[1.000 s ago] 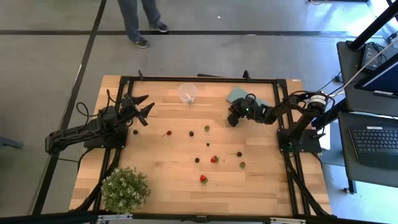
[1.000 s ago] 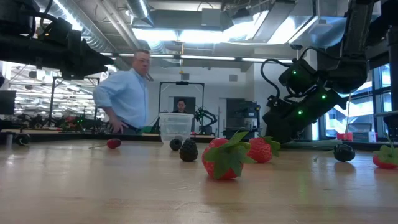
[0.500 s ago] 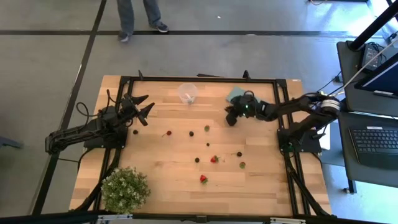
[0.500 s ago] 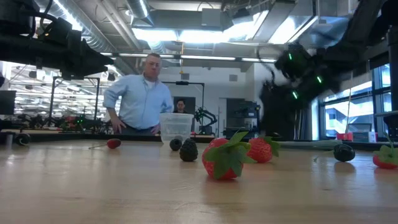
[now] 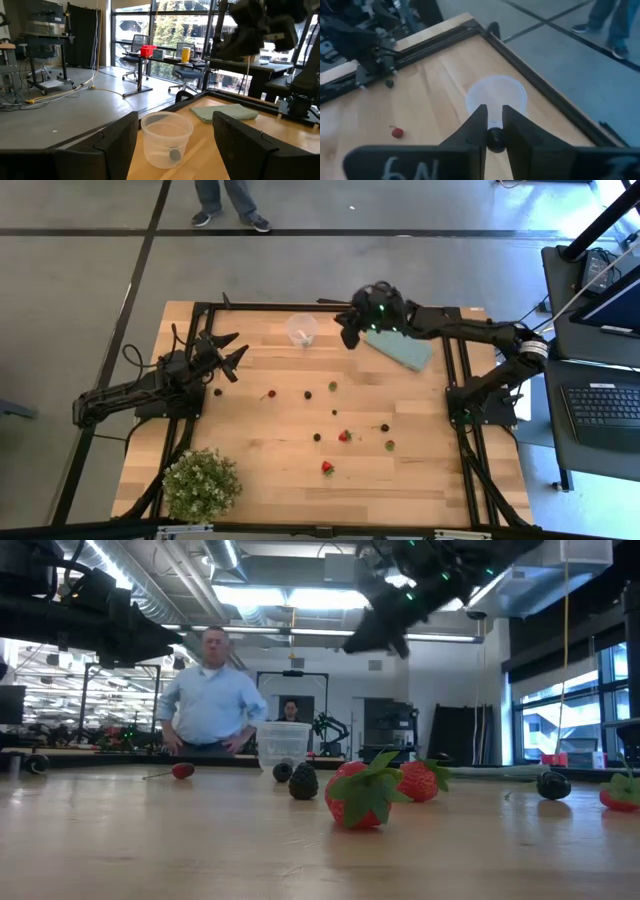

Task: Pick and placing Produce into tupperware
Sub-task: Put the top blueberry into the transparent container, then put the top red strawberry into the transparent container

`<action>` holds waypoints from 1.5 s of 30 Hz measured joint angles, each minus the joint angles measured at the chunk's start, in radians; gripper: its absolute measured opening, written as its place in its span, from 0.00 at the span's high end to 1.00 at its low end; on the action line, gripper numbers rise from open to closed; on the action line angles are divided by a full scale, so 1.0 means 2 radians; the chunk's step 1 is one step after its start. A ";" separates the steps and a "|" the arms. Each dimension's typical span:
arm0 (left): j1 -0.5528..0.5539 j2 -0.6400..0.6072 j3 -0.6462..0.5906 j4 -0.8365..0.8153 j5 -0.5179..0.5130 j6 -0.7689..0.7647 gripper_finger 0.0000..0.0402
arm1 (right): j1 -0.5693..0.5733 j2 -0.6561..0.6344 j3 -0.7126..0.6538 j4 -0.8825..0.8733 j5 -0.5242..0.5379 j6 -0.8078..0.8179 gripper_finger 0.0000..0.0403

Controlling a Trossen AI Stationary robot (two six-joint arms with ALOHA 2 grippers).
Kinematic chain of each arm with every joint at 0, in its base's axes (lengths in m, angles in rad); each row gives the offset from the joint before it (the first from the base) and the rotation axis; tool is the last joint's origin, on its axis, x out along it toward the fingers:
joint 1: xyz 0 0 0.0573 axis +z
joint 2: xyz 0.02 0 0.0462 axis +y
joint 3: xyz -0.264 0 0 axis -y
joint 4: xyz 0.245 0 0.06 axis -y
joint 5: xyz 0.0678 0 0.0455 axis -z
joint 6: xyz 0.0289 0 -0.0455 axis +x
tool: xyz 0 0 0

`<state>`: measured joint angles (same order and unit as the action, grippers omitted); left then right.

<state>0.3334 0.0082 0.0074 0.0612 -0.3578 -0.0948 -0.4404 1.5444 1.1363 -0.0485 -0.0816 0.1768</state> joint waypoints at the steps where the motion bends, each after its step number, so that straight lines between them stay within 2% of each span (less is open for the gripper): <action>1: 0.000 0.000 0.000 0.000 0.000 0.000 0.38 | 0.000 0.011 0.022 -0.012 -0.004 -0.004 0.87; 6: 0.000 0.000 0.000 0.000 0.000 0.000 0.38 | 0.000 0.080 0.123 -0.036 -0.020 -0.028 0.87; 11: 0.000 0.000 0.000 0.000 0.001 0.000 0.38 | 0.000 0.162 0.193 -0.061 -0.053 -0.038 0.87; 18: 0.000 0.000 0.000 0.000 0.001 -0.001 0.38 | 0.000 0.252 0.257 -0.111 -0.054 -0.042 0.87; 25: 0.000 0.000 0.000 0.000 0.003 -0.001 0.38 | -0.001 0.312 0.306 -0.121 -0.053 -0.042 0.87; 34: 0.000 0.000 0.000 0.000 0.004 -0.002 0.38 | -0.002 0.345 0.341 -0.149 -0.052 -0.042 0.86; 40: 0.000 0.000 0.000 0.000 0.004 -0.002 0.38 | -0.002 0.344 0.341 -0.147 -0.039 -0.065 0.78; 45: 0.000 0.000 0.000 0.000 0.004 -0.002 0.38 | -0.003 0.343 0.341 -0.147 -0.038 -0.078 0.67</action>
<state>0.3334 0.0082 0.0078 0.0612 -0.3496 -0.0986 -0.4455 2.2311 1.8187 -0.3428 -0.1577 0.0209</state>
